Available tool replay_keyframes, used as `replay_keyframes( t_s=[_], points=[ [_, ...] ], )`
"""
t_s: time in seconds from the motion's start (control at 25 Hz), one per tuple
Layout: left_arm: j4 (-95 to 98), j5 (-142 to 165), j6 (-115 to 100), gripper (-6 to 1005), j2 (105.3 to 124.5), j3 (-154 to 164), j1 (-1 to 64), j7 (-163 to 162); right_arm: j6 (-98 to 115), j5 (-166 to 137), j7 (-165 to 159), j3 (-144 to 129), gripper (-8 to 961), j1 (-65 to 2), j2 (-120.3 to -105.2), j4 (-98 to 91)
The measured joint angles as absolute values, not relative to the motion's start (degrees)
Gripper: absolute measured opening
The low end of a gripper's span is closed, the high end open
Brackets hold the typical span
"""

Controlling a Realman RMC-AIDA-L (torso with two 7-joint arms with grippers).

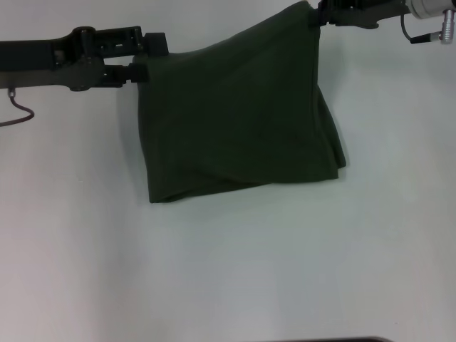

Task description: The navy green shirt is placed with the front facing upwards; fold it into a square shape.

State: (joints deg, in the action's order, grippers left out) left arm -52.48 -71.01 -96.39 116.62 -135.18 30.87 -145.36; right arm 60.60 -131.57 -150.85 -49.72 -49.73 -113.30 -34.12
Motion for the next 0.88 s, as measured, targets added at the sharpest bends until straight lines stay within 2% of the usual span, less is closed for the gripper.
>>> replay_keyframes(
  t_s=[0.88],
  points=[
    [-51.6,-71.0,-96.2,875,117.12,-134.9,30.9,-145.1,50.2,-132.1,-148.8,-55.7,78,-50.3,-114.10,-30.6]
  ],
)
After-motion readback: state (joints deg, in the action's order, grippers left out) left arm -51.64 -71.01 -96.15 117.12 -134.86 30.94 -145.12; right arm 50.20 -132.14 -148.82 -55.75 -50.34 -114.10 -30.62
